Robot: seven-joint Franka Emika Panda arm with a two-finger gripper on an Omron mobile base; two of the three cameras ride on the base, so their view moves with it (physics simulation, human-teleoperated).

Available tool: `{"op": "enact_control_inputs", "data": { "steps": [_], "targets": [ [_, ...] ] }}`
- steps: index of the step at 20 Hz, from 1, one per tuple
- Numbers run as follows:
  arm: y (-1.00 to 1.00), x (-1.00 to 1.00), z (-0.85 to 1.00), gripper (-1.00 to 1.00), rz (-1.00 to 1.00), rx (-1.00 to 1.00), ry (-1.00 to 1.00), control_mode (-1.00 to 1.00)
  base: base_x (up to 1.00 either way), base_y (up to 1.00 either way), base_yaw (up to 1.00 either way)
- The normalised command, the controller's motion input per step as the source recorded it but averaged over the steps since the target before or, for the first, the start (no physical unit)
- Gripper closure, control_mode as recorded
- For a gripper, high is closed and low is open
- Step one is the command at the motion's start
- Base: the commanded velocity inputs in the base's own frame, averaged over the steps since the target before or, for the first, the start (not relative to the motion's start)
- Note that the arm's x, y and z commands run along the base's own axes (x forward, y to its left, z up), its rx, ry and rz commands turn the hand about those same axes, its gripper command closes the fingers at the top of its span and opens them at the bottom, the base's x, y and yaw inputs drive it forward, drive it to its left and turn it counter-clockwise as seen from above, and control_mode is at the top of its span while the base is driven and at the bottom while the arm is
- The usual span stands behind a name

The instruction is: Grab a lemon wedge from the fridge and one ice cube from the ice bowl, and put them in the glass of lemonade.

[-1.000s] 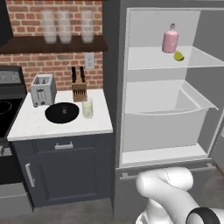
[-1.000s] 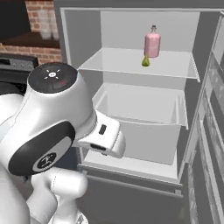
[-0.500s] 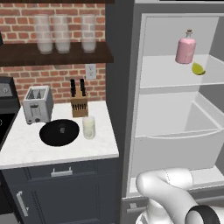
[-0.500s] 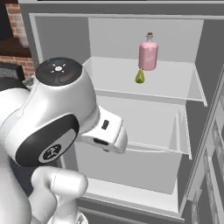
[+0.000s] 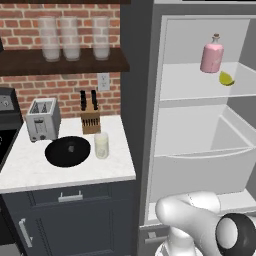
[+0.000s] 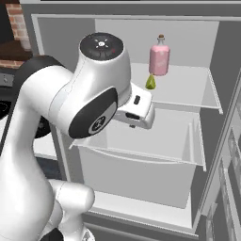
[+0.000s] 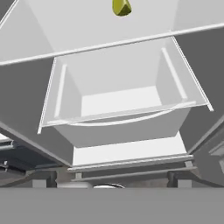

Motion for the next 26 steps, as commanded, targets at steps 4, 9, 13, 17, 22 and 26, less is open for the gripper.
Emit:
{"op": "enact_control_inputs", "data": {
  "steps": [4,9,13,17,22,26],
  "targets": [
    [0.00,1.00,0.11,-1.00,0.00,0.00,-0.07,-1.00,0.00,0.00,0.00],
    [-0.01,0.97,0.00,-1.00,0.00,0.00,0.01,-1.00,0.00,0.00,0.00],
    [0.00,0.90,0.00,-1.00,0.00,0.00,0.02,-1.00,0.00,0.00,0.00],
    [0.00,0.58,0.00,-1.00,0.00,0.00,0.00,-1.00,0.00,0.00,0.00],
    [-0.04,0.35,0.00,-1.00,0.00,0.00,0.00,-1.00,0.00,0.00,0.00],
    [-0.06,0.23,-0.06,-1.00,0.00,0.00,0.00,-1.00,0.00,0.00,0.00]
  ]
}}
